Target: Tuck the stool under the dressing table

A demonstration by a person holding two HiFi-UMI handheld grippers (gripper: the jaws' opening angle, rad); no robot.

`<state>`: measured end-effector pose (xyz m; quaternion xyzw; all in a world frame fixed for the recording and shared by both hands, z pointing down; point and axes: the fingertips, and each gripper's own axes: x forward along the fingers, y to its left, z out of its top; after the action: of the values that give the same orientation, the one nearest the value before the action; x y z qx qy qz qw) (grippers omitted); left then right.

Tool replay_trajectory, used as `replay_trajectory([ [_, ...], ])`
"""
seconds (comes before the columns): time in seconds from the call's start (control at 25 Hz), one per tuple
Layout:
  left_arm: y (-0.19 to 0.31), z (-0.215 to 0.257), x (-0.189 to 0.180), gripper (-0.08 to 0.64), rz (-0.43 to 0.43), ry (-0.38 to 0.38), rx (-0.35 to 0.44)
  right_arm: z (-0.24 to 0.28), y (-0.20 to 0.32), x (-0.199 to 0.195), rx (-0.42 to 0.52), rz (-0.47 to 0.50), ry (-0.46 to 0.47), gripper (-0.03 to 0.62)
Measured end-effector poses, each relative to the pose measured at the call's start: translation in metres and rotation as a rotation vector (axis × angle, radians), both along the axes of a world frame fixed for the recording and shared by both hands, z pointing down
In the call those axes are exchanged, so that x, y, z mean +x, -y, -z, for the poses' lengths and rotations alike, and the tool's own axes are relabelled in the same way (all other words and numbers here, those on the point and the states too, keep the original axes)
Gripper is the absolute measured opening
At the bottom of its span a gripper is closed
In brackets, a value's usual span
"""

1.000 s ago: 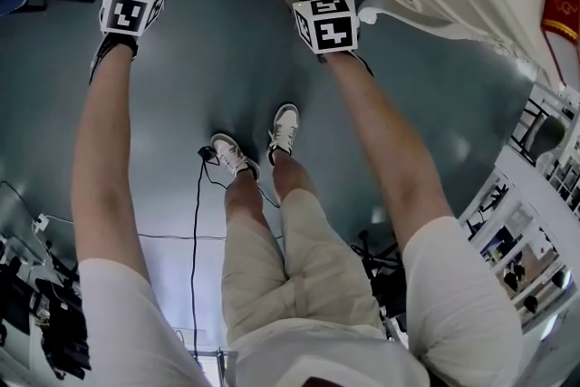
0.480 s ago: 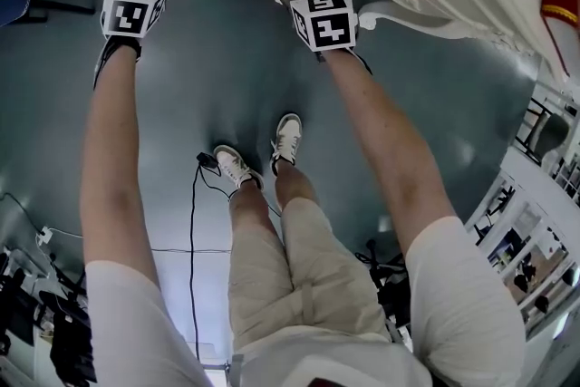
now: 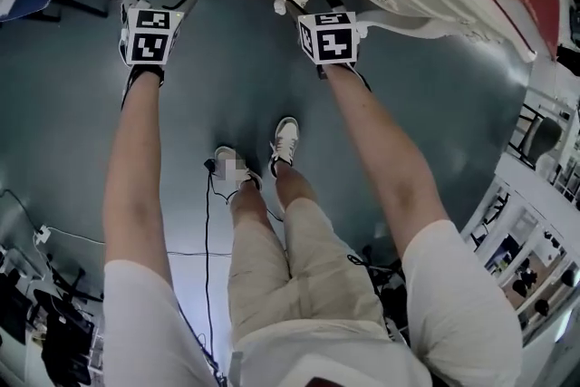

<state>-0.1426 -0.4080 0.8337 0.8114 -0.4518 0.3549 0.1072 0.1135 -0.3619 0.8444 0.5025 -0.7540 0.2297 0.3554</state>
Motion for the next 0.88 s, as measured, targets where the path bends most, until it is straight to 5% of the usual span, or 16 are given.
replay_trajectory([
  [0.28, -0.059, 0.090, -0.015, 0.424, 0.164, -0.172, 0.083, 0.061, -0.046, -0.019, 0.027, 0.061, -0.072, 0.202],
  [0.56, -0.115, 0.171, -0.027, 0.203, 0.267, -0.322, 0.078, 0.131, -0.088, -0.062, 0.068, 0.101, -0.074, 0.021],
  [0.88, -0.189, 0.234, -0.042, 0.043, 0.325, -0.389, 0.059, 0.219, -0.159, -0.097, 0.063, 0.248, 0.037, 0.000],
])
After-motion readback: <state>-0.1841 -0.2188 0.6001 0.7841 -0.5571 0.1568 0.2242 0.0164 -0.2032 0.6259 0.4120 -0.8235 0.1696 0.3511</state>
